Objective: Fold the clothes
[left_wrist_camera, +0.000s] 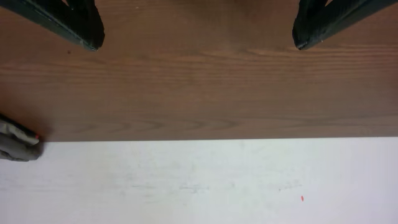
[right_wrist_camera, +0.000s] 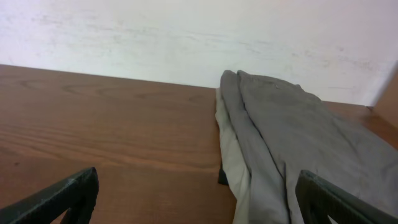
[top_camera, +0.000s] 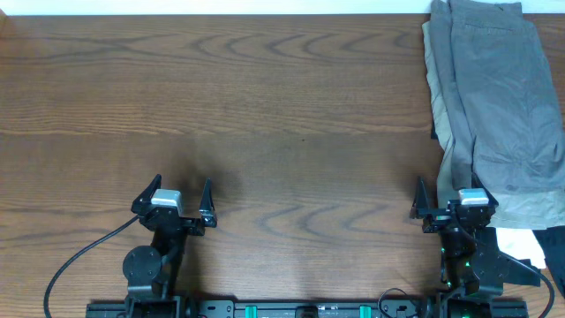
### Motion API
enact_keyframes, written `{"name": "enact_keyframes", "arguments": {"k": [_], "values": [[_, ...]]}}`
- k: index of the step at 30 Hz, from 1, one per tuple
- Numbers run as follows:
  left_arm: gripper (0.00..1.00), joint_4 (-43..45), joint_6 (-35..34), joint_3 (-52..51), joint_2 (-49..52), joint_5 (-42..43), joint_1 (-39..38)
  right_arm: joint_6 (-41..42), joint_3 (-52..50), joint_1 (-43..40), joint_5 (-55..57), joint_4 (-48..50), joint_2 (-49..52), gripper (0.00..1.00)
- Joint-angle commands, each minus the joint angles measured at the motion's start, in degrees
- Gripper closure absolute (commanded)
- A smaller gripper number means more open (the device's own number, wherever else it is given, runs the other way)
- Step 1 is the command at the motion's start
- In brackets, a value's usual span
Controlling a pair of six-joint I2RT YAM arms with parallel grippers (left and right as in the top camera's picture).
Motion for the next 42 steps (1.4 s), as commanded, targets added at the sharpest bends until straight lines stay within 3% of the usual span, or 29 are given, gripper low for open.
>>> {"name": "enact_keyframes", "arguments": {"k": [1,30,42], "values": [[0.02,-2.1,-0.1,-0.9,-0.4,0.8,0.2,-0.5,-0.1,0.7,0.2,-0.2,-0.3,0.01],[0.02,-2.1,-0.1,-0.9,-0.4,0.8,0.2,-0.5,-0.1,0.7,0.1,-0.1,-0.3,0.01],[0.02,0.3,-0.1,-0.3,-0.4,-0.3,0.2,2.5,-0.1,0.7,-3.2,11.3,-0.3,0.01]]}}
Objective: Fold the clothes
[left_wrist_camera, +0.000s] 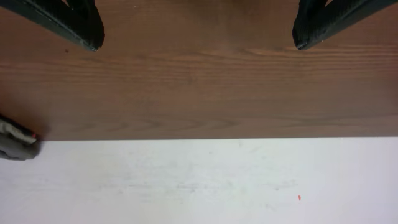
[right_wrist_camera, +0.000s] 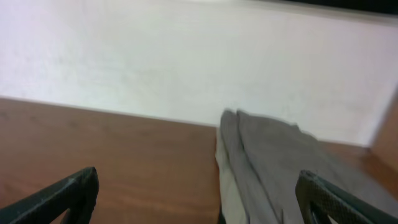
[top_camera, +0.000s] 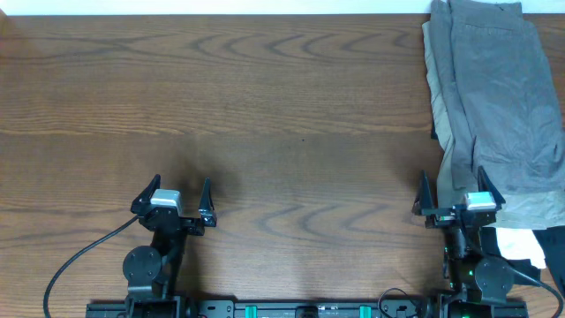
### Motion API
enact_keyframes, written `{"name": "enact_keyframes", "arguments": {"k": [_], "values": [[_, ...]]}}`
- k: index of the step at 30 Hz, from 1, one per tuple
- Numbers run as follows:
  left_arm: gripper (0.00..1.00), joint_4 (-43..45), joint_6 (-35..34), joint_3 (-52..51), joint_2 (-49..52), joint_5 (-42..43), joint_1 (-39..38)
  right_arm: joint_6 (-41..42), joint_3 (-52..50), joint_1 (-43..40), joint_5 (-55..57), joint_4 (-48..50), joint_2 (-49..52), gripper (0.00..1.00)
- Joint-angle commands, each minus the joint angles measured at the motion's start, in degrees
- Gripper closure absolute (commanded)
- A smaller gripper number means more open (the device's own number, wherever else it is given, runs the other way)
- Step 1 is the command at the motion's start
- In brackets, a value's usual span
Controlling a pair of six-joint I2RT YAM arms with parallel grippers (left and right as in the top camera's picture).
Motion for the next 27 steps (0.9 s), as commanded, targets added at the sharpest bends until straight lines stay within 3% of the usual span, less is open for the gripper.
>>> {"name": "enact_keyframes", "arguments": {"k": [1,6,13,21,27], "values": [[0.02,-0.4,-0.1,0.4,-0.3,0.3,0.2,1.9,0.1,0.7,-1.6,2.4,-0.2,0.01],[0.02,-1.1,-0.1,5.4,3.5,0.3,0.2,1.9,3.6,0.7,-1.7,2.3,3.7,0.01],[0.02,-6.4,-0.1,20.2,21.8,2.0,0.2,1.8,17.1,0.7,-3.8,2.6,20.7,0.01],[0.02,-18.7,-0.1,45.7,50.5,8.3,0.2,1.9,43.0,0.7,-12.6,-2.4,50.4,0.01],[0.02,-34.6,0.0,67.4,70.2,11.3,0.2,1.8,68.0,0.7,-14.3,-17.1,72.1,0.01]]}}
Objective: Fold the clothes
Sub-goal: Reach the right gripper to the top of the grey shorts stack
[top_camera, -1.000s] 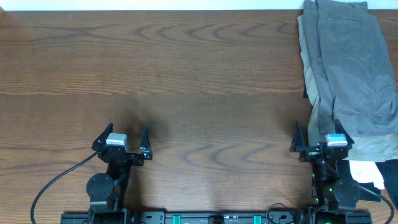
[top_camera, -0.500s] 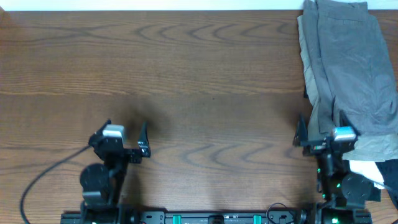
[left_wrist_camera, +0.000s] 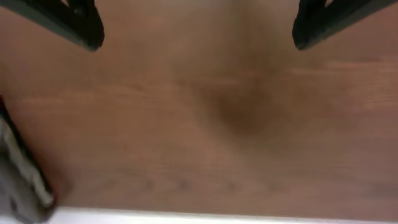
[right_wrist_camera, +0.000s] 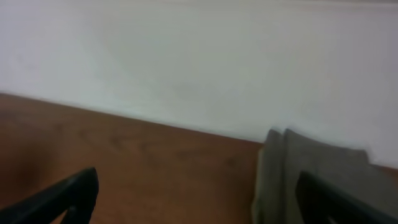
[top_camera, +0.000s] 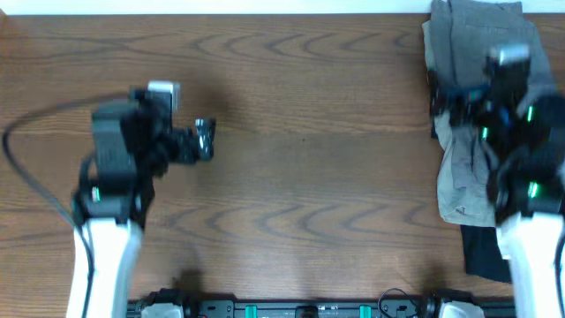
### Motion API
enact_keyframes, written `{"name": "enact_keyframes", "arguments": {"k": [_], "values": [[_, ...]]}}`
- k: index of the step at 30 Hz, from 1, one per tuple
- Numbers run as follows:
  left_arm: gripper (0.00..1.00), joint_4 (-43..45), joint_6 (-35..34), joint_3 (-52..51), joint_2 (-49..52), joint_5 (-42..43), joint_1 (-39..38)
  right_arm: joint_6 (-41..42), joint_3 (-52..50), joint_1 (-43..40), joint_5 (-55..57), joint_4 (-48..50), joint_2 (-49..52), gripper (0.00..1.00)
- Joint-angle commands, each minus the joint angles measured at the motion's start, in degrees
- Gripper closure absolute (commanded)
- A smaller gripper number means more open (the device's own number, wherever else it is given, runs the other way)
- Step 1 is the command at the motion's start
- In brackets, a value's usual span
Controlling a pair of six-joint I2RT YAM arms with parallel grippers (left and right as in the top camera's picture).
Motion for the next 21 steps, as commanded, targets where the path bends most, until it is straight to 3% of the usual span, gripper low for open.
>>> {"name": "enact_keyframes", "arguments": {"k": [1,6,9,14,19,21], "values": [[0.02,-6.3,0.4,12.3,10.1,2.8,0.2,0.0,14.4,0.7,-2.4,-7.0,11.3,0.01],[0.02,-15.2,3.4,26.1,22.8,2.8,0.2,-9.6,36.1,1.5,-2.2,-21.4,28.0,0.01],[0.02,-15.8,3.4,29.8,27.6,2.8,0.2,-10.0,44.6,2.0,-4.0,-24.4,34.7,0.01],[0.02,-13.6,2.9,29.8,31.9,6.1,0.2,-10.2,46.1,1.8,-1.5,-20.0,39.7,0.01],[0.02,-13.6,2.9,29.8,34.2,7.1,0.2,-7.4,46.1,0.7,9.3,-14.1,45.8,0.01],[0.02,-13.6,2.9,29.7,34.6,7.1,0.2,-7.0,46.1,0.1,13.2,-12.5,48.6,0.10]]}}
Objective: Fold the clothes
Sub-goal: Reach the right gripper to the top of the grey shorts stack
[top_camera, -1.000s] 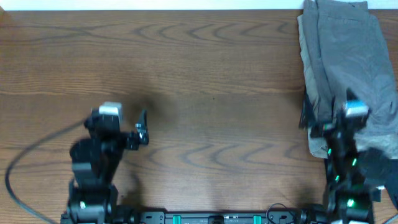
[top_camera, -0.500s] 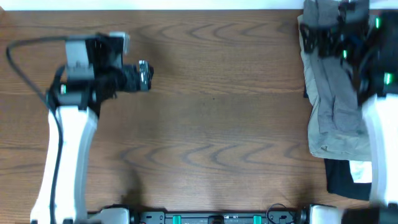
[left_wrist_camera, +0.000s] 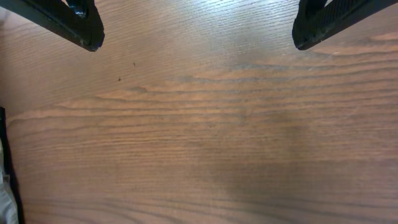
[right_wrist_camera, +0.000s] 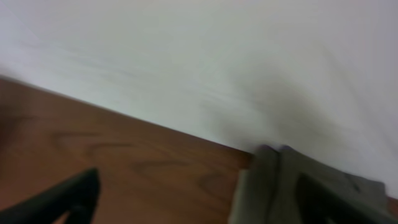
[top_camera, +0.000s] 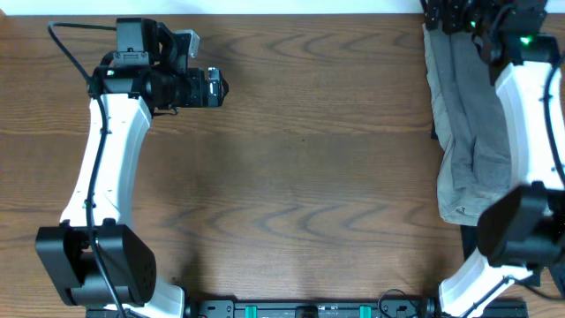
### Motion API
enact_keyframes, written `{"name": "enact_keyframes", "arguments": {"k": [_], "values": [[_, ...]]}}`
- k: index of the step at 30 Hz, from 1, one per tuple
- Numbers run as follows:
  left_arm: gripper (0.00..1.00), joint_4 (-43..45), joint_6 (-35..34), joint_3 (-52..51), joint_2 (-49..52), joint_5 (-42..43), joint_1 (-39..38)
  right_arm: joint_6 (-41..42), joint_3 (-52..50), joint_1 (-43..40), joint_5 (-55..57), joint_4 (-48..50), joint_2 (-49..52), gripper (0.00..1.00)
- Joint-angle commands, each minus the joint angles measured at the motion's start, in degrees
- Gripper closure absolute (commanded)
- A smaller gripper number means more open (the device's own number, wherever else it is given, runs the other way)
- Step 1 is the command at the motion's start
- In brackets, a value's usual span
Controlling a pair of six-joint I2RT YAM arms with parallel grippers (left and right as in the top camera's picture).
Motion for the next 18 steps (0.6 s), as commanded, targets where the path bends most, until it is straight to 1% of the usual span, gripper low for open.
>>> {"name": "enact_keyframes", "arguments": {"k": [1,3,5,15,18], "values": [[0.02,0.0,0.7,1.2,0.7,1.4,0.2,1.3,0.9,-1.5,10.0,1.9,5.7,0.14],[0.02,0.0,0.7,1.2,0.8,1.4,0.2,1.3,0.9,-2.1,11.7,3.3,8.4,0.24],[0.02,0.0,0.7,1.1,0.8,1.4,0.1,1.8,0.9,-2.7,13.1,4.8,11.0,0.29],[0.02,-0.4,0.8,1.1,0.8,0.8,-1.9,5.8,0.9,-5.2,14.5,15.1,20.7,0.28],[0.02,-0.4,0.8,1.1,0.8,-1.5,-3.3,7.1,0.9,-6.0,14.4,16.8,23.1,0.28]]}}
